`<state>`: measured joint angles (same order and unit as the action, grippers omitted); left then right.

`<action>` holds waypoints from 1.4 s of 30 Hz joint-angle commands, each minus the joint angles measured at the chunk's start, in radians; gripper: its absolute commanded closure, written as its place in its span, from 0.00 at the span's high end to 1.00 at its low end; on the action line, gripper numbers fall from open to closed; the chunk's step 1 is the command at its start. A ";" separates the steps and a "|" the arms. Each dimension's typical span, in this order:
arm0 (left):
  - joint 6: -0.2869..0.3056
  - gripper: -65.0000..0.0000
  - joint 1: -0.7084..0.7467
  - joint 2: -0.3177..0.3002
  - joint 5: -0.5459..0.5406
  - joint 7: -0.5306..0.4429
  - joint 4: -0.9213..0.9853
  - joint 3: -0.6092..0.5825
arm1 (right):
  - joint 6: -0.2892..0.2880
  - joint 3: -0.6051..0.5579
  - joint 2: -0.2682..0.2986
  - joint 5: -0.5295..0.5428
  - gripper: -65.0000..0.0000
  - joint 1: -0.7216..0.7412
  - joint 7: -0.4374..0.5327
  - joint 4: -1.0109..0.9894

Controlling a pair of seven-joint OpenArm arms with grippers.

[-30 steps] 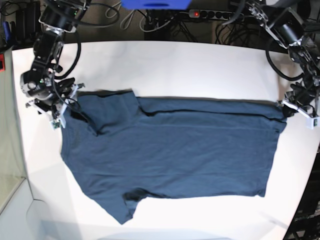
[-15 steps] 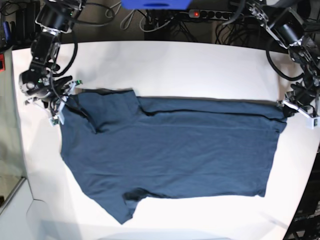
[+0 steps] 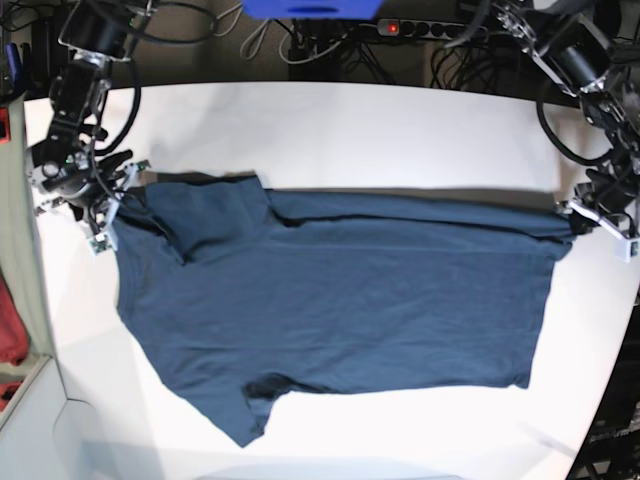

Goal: Layout the t-shirt on the table in an organized manner, then fold the t-shirt properly
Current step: 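Drag the folded edge toward the robot with both grippers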

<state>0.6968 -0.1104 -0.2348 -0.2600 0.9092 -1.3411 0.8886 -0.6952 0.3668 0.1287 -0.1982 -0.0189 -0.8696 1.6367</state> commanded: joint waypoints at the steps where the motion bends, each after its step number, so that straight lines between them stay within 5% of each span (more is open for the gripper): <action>1: 0.001 0.01 -0.013 -0.022 -0.009 0.003 -0.031 0.004 | -0.003 -0.019 0.024 0.007 0.00 0.009 0.014 0.040; 8: 0.001 0.01 -0.036 -0.022 -0.008 0.038 -0.077 -0.001 | -0.003 -0.144 0.064 0.004 0.00 0.003 0.014 0.113; 16: 0.001 0.01 -0.120 -0.068 -0.006 0.029 0.013 -0.042 | -0.003 -0.262 0.098 0.003 0.00 0.172 0.010 0.010; 28: 0.001 0.01 -0.314 -0.200 -0.006 -0.066 0.498 -0.266 | -0.003 -0.254 0.104 -0.001 0.00 0.492 -0.026 -0.485; 42: 0.001 0.00 -0.443 -0.257 -0.006 -0.065 0.602 -0.285 | -0.003 -0.260 0.111 -0.001 0.00 0.540 -0.029 -0.507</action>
<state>0.6960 -0.5270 -0.4706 -0.2520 0.8589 -0.7227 0.6010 -0.7025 0.1040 0.2298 -0.2012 0.5014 -0.8986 1.1191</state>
